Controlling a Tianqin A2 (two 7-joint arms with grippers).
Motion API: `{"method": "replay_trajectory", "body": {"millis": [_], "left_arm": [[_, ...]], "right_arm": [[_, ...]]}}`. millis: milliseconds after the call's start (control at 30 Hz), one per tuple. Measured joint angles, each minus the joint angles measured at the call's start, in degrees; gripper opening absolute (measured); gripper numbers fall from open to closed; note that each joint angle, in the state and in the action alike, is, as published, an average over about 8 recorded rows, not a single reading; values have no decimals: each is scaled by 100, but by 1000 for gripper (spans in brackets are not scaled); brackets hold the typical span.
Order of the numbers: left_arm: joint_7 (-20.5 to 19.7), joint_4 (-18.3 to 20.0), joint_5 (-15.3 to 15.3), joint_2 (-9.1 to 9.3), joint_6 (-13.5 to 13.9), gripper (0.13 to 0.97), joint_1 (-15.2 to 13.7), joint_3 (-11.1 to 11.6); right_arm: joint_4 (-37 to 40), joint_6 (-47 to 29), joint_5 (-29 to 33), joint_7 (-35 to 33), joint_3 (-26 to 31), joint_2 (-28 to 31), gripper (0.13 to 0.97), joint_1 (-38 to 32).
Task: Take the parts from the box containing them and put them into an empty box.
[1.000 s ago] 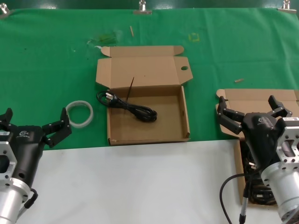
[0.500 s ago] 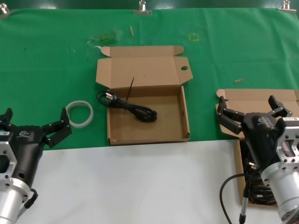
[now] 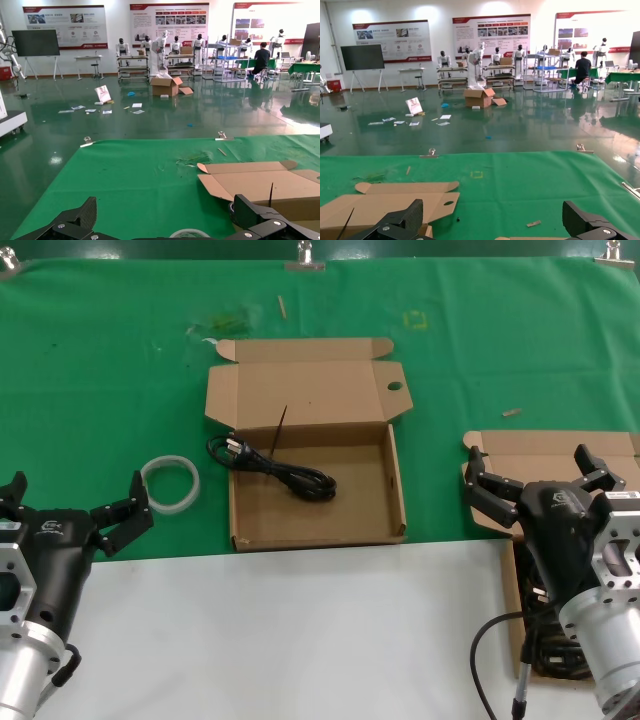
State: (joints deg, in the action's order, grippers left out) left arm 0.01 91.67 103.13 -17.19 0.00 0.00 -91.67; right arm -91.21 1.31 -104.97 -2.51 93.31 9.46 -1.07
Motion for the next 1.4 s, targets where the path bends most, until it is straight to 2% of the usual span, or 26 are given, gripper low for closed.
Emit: {"method": "replay_trajectory", "body": {"millis": [1400], "left_arm": [[-1, 0, 0, 0, 0, 966, 0, 0]], "right_arm": [[0, 0, 0, 0, 0, 0, 966, 0]]}}
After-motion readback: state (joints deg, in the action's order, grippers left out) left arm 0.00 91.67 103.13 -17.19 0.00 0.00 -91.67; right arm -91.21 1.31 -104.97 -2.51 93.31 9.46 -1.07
